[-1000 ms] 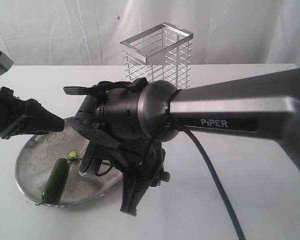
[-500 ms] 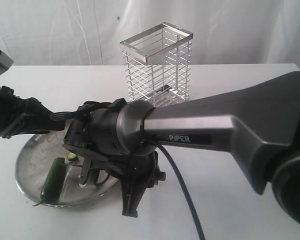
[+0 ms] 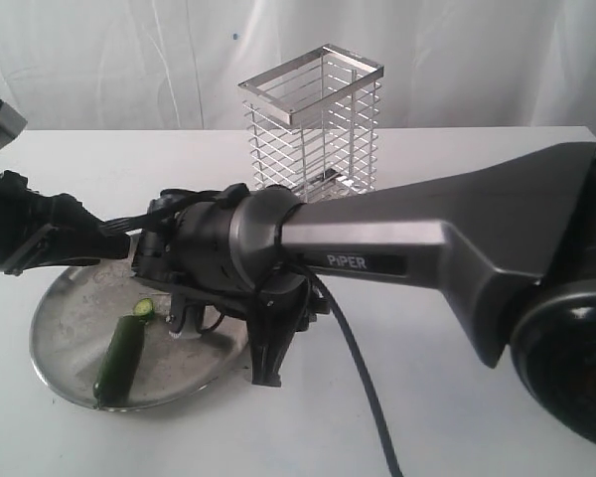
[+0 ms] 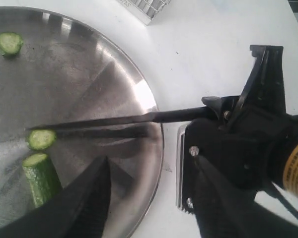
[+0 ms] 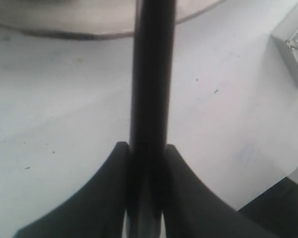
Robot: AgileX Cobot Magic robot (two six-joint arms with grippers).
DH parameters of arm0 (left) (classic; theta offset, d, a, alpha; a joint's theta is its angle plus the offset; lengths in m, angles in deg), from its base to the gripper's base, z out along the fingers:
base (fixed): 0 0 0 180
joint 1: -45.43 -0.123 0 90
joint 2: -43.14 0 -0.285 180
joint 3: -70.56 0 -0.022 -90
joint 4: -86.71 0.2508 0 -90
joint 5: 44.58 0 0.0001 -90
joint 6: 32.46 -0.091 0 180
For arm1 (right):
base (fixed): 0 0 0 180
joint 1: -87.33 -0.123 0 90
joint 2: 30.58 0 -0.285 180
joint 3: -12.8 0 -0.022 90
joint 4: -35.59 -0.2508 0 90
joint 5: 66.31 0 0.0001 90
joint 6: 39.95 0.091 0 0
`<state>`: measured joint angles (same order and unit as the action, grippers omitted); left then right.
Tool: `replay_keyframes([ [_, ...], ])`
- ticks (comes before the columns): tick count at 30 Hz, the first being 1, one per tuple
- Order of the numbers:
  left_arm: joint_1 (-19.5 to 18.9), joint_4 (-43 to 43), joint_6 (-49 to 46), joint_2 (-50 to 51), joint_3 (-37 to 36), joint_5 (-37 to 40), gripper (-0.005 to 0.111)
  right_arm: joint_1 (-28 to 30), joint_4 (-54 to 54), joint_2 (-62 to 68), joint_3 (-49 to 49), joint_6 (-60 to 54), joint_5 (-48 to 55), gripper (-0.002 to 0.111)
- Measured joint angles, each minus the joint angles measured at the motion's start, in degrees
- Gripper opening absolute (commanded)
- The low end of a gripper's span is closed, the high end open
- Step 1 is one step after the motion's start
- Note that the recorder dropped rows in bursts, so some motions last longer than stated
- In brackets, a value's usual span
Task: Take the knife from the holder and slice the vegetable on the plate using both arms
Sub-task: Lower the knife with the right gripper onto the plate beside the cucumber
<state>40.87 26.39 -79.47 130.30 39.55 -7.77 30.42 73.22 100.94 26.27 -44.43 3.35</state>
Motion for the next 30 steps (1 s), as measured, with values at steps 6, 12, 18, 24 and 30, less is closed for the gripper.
replay_keyframes([
  [6,0.00,-0.11,0.00,0.00,0.00,0.00,0.053,1.82,-2.74,0.00,0.00,1.46,0.10,0.000],
  [12,0.00,-1.44,-0.32,0.00,0.00,0.00,0.053,1.86,-6.18,0.78,2.57,1.46,0.10,0.000],
  [18,0.00,-1.58,-1.09,0.00,0.00,-0.68,0.053,1.86,-7.10,3.46,8.08,0.42,-1.51,0.000],
  [24,0.00,-1.71,-1.43,0.00,0.00,-5.92,0.053,1.86,-9.19,6.67,12.25,-1.20,-3.57,0.000],
  [30,0.00,-1.71,-1.67,0.00,0.39,-8.94,0.053,1.95,-12.02,8.62,15.16,-2.56,-8.07,0.000],
])
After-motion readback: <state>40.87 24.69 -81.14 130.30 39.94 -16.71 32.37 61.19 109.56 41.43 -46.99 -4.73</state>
